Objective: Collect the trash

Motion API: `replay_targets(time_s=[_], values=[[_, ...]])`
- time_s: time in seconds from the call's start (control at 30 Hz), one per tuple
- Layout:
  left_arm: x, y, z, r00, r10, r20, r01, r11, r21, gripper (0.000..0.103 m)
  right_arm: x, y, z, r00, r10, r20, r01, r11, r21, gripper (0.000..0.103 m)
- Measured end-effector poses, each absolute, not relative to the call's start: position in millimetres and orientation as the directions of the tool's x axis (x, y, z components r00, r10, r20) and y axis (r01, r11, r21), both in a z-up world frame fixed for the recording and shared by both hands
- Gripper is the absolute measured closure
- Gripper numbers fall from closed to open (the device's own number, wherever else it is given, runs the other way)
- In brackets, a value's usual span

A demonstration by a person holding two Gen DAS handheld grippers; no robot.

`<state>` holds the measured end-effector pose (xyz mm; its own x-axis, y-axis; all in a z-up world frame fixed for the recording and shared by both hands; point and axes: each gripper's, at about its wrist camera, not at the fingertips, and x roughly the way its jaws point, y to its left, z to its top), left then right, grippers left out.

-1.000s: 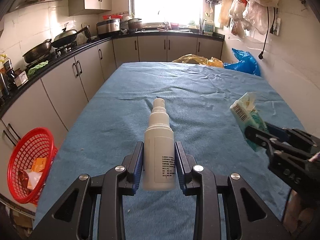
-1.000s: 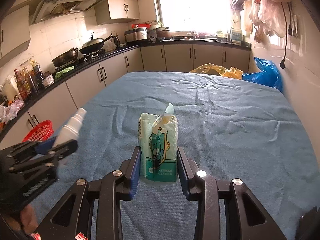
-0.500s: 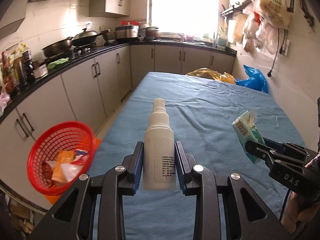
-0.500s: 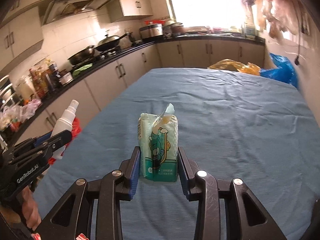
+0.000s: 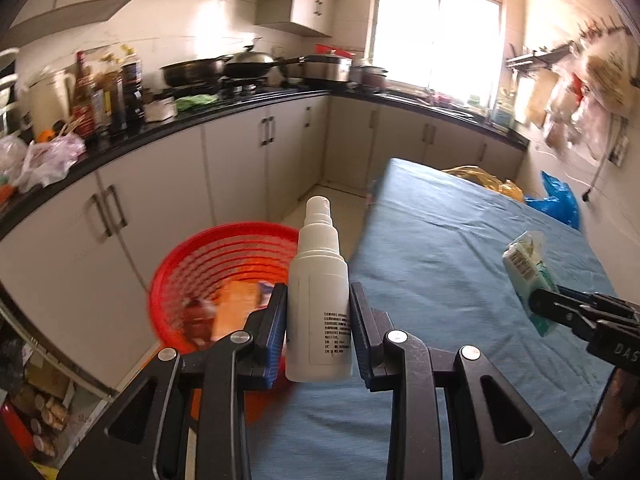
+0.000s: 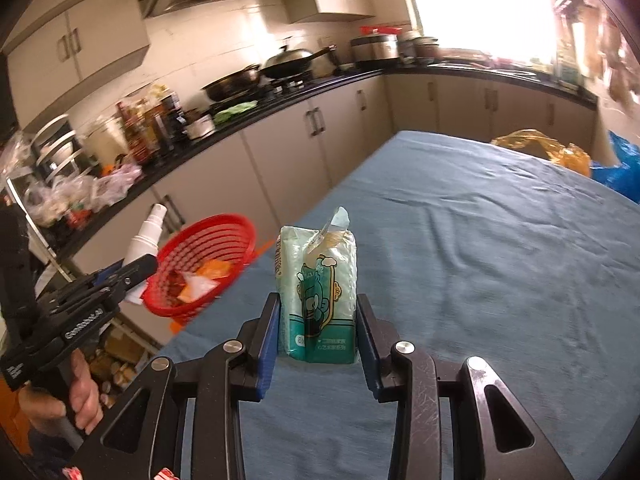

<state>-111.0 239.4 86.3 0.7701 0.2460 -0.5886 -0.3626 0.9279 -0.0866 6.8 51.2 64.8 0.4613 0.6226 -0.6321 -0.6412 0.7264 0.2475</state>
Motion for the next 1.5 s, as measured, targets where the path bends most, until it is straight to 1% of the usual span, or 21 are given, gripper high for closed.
replay_targets(time_s=[0.13,0.3,0.43,0.6,0.7,0.77,0.8,0.83,0.87,0.9,0.93,1.0,1.1,1.17,1.23,1.3,1.37,1.43,1.5], values=[[-119,265,78,0.751,0.271,-0.603,-0.404,0.910,-0.095,0.074,3,81,68,0.422,0.642,-0.640,-0.678,0.692,0.247,0.064],[-120,288,66,0.732,0.270,-0.625,-0.434,0.893,-0.122,0.074,1,120,68,0.380,0.654,-0.654,-0.717,0.655,0.238,0.063],[-117,301,61,0.728,0.270,-0.630,-0.442,0.887,-0.130,0.074,5,151,65,0.351,0.657,-0.667,-0.739,0.632,0.234,0.062],[-111,315,60,0.723,0.278,-0.632,-0.457,0.879,-0.136,0.074,21,186,67,0.310,0.671,-0.673,-0.750,0.608,0.261,0.062],[-107,323,60,0.722,0.285,-0.631,-0.464,0.875,-0.136,0.074,32,206,67,0.297,0.678,-0.672,-0.752,0.600,0.272,0.060],[-103,328,60,0.719,0.290,-0.632,-0.471,0.872,-0.135,0.074,39,217,65,0.294,0.679,-0.673,-0.749,0.600,0.279,0.054],[-100,330,59,0.717,0.295,-0.632,-0.475,0.870,-0.134,0.074,45,225,63,0.291,0.681,-0.672,-0.744,0.602,0.288,0.052],[-97,333,58,0.714,0.299,-0.633,-0.481,0.867,-0.133,0.071,49,230,62,0.289,0.684,-0.670,-0.743,0.601,0.293,0.051],[-95,335,57,0.713,0.299,-0.634,-0.483,0.865,-0.136,0.067,52,234,60,0.289,0.684,-0.670,-0.745,0.600,0.291,0.044],[-93,336,56,0.714,0.297,-0.634,-0.484,0.864,-0.139,0.058,55,235,59,0.304,0.675,-0.672,-0.740,0.611,0.280,0.041],[-92,337,55,0.714,0.298,-0.633,-0.484,0.864,-0.140,0.049,57,234,58,0.315,0.669,-0.673,-0.734,0.621,0.274,0.040],[-92,336,54,0.714,0.304,-0.631,-0.487,0.863,-0.136,0.040,59,225,57,0.311,0.680,-0.664,-0.730,0.618,0.292,0.040],[-99,327,53,0.718,0.332,-0.612,-0.493,0.863,-0.111,0.040,55,204,62,0.356,0.668,-0.654,-0.714,0.646,0.271,0.040],[-108,316,55,0.722,0.370,-0.585,-0.510,0.855,-0.089,0.035,49,190,65,0.373,0.665,-0.647,-0.710,0.653,0.263,0.039],[-119,305,58,0.730,0.394,-0.558,-0.523,0.848,-0.086,0.018,38,171,69,0.401,0.658,-0.637,-0.705,0.666,0.244,0.034],[-128,291,62,0.740,0.411,-0.533,-0.526,0.847,-0.078,0.015,27,156,71,0.418,0.655,-0.630,-0.699,0.675,0.238,0.031],[-132,278,66,0.741,0.425,-0.520,-0.526,0.848,-0.057,0.013,19,142,70,0.427,0.652,-0.627,-0.695,0.680,0.234,0.029],[-134,267,70,0.742,0.427,-0.517,-0.519,0.854,-0.039,0.009,9,127,68,0.443,0.639,-0.628,-0.686,0.693,0.222,0.028],[-137,256,72,0.742,0.431,-0.514,-0.512,0.859,-0.018,0.009,-4,109,66,0.476,0.625,-0.619,-0.673,0.712,0.201,0.026]])
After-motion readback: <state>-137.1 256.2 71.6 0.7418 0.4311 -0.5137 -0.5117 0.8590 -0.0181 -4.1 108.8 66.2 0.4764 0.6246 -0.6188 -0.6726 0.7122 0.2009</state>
